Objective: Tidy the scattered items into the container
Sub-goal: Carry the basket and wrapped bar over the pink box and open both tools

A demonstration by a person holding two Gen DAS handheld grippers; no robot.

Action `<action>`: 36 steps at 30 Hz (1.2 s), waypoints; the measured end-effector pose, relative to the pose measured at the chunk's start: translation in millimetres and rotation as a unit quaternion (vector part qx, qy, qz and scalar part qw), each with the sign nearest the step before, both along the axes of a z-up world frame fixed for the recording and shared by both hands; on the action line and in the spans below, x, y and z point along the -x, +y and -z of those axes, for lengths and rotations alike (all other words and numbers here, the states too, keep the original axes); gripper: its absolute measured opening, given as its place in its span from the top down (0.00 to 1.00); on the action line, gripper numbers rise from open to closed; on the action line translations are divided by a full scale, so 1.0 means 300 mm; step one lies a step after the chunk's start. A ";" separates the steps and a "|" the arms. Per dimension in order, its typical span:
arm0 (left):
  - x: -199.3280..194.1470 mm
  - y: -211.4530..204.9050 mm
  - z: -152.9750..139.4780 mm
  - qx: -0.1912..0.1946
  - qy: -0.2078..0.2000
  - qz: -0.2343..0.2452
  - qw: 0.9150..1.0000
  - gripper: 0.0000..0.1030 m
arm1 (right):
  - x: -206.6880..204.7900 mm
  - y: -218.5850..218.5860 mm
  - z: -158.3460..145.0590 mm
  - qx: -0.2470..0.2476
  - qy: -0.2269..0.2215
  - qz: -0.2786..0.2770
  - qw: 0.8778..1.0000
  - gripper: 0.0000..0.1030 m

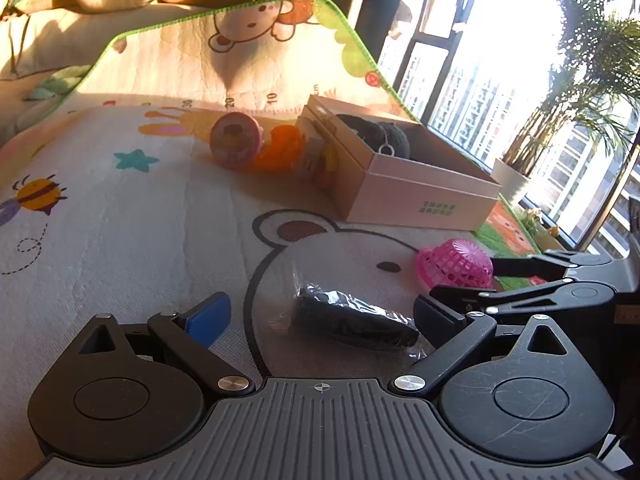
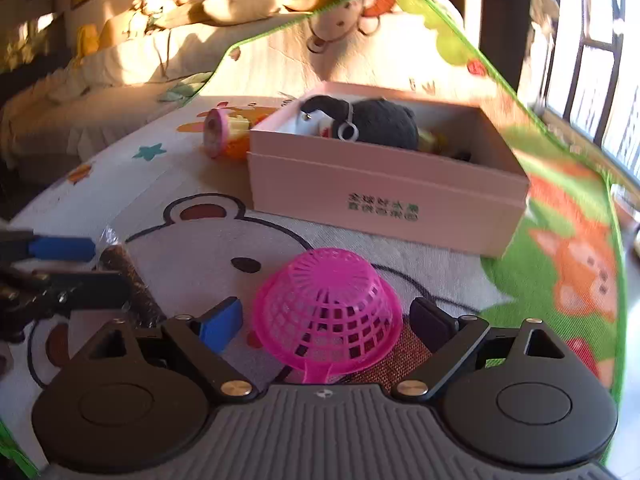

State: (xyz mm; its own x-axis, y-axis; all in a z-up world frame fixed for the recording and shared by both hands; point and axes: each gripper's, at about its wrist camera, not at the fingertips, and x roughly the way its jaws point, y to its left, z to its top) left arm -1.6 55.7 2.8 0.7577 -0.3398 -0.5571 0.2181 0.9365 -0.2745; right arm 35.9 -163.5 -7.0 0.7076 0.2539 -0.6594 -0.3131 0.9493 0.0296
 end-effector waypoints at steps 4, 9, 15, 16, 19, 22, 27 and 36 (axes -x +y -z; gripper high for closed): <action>0.026 -0.068 -0.022 -0.052 -0.031 0.061 0.996 0.01 | 0.042 -0.018 -0.015 0.004 -0.024 0.005 1.000 0.20; 0.017 -0.161 -0.026 -0.171 -0.049 0.081 0.981 0.01 | 0.122 -0.077 -0.056 -0.008 -0.051 0.017 0.999 0.20; 0.001 -0.194 -0.024 -0.174 -0.036 0.086 0.980 0.01 | 0.182 -0.145 -0.058 -0.014 -0.044 0.040 0.998 0.20; -0.002 -0.204 -0.019 -0.182 -0.033 0.083 0.979 0.01 | 0.189 -0.150 -0.055 -0.014 -0.042 0.042 0.998 0.20; -0.010 -0.213 -0.009 -0.185 -0.019 0.073 0.980 0.01 | 0.212 -0.155 -0.054 -0.020 -0.044 0.041 0.998 0.20; -0.022 -0.204 -0.003 -0.183 -0.009 0.061 0.981 0.01 | 0.229 -0.154 -0.053 -0.023 -0.050 0.036 0.998 0.20; -0.023 -0.207 0.001 -0.178 -0.009 0.076 0.981 0.01 | 0.238 -0.149 -0.046 -0.022 -0.047 0.037 0.998 0.20; -0.007 -0.208 -0.011 -0.171 -0.012 0.086 0.981 0.12 | 0.273 -0.150 -0.057 -0.011 -0.057 0.043 0.997 0.20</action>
